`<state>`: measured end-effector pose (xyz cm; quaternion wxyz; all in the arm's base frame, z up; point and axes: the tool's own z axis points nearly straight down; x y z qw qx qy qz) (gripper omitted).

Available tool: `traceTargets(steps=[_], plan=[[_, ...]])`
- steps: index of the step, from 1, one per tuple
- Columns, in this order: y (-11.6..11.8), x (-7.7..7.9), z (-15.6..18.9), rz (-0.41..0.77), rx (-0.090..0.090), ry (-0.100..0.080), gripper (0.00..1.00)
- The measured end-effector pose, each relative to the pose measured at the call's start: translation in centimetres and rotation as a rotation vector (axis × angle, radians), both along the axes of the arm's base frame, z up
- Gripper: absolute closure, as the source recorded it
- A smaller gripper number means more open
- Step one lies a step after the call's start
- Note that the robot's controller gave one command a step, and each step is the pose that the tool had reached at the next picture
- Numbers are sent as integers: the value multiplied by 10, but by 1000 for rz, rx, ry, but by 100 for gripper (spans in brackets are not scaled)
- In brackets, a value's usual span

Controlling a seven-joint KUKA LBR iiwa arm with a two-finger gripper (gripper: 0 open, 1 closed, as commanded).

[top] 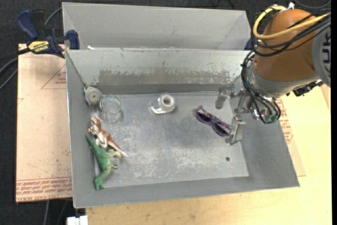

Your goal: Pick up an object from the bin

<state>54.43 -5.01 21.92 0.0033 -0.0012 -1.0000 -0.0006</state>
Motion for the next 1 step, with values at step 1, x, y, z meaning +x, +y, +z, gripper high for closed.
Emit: traceTargets(steps=[1], plan=[[0,1,5,3,-1,-8,0]])
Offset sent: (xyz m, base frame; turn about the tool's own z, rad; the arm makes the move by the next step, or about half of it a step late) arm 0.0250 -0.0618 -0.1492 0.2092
